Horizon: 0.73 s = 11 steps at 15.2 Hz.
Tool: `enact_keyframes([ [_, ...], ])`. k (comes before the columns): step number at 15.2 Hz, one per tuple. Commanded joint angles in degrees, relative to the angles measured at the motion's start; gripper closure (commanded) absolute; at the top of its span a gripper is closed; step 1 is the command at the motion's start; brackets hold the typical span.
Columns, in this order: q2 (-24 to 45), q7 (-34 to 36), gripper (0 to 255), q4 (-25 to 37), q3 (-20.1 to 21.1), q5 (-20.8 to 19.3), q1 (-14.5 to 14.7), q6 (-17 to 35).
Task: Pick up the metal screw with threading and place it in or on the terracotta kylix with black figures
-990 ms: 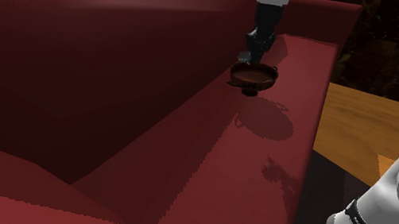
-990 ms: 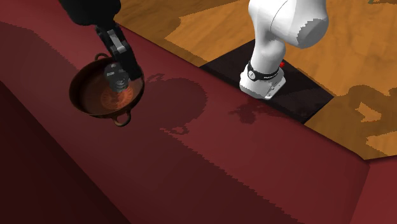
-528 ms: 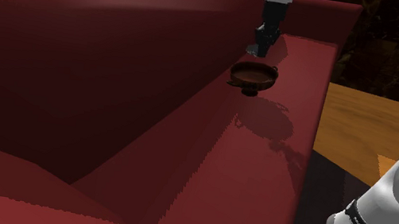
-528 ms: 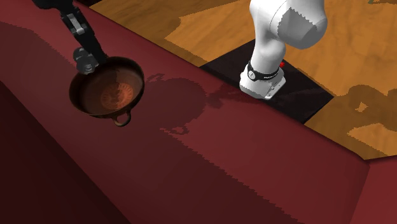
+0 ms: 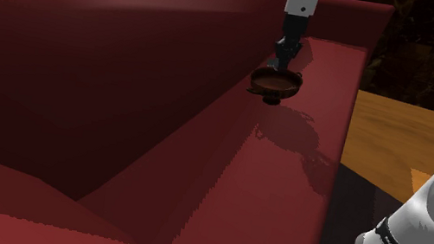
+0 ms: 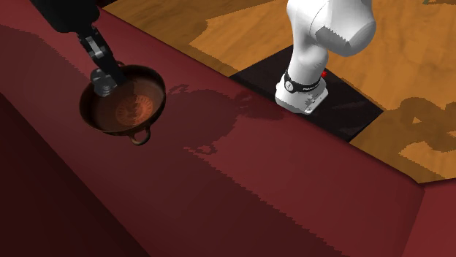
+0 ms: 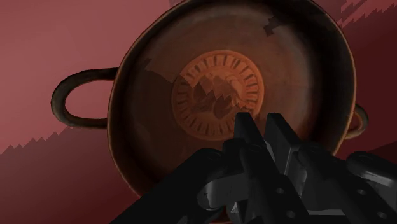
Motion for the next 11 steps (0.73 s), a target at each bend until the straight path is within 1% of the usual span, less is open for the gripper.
enact_keyframes([
  [1,0.4,-0.3,255,-1.0,0.0,0.1,0.0,1.4],
  [4,0.8,-0.6,255,-2.8,0.0,0.3,0.0,3.6],
  [11,0.8,-0.6,255,-2.8,0.0,0.3,0.0,3.6],
])
